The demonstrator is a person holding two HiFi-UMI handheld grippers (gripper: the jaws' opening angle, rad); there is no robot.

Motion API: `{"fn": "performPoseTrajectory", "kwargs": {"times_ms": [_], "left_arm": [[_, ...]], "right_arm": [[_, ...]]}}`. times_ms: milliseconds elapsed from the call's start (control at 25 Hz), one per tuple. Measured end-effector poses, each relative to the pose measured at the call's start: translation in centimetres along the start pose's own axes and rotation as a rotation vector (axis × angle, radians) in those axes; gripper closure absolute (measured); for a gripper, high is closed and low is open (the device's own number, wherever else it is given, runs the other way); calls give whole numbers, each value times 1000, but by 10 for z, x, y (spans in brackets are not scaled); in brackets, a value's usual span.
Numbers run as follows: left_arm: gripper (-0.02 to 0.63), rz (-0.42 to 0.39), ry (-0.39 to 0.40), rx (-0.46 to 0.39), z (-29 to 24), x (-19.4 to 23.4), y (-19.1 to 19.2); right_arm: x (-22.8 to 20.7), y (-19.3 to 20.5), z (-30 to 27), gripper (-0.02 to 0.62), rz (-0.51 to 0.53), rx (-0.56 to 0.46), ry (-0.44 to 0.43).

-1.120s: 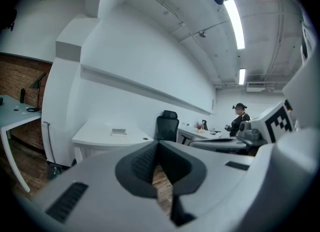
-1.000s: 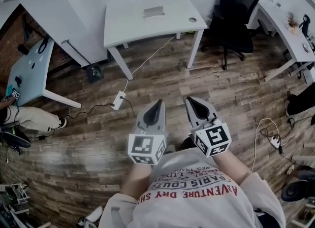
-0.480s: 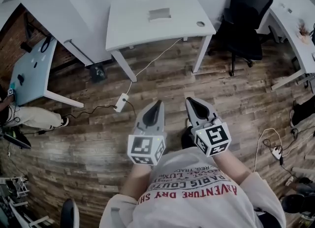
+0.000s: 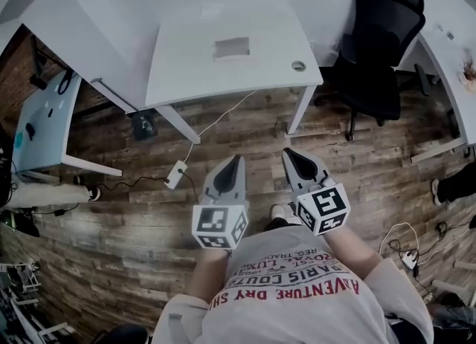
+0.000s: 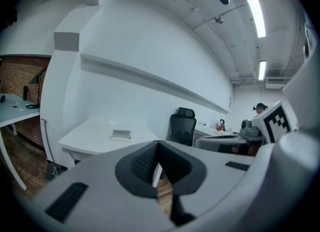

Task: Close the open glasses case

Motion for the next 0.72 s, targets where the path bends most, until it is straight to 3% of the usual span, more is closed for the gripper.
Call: {"fn": "performPoseTrajectory", "kwargs": {"times_ms": [360,720], "left_arm": [[609,8,-16,23,-95,-3,-10],[609,30,-13,59,-154,53,-6]], "right_arm": [[-99,-9,-49,583,-2,18,0],[-117,-8,-121,583,-6,47,2]]}}
Point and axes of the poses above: the fingertips, and each gripper's own axes: z backward along the fingers, x to its left, y out of its underside, the point moved 1 cm from there along z, backward along the fingers, and after that the axes turned 5 degrees about y, right-handed, at the moved point
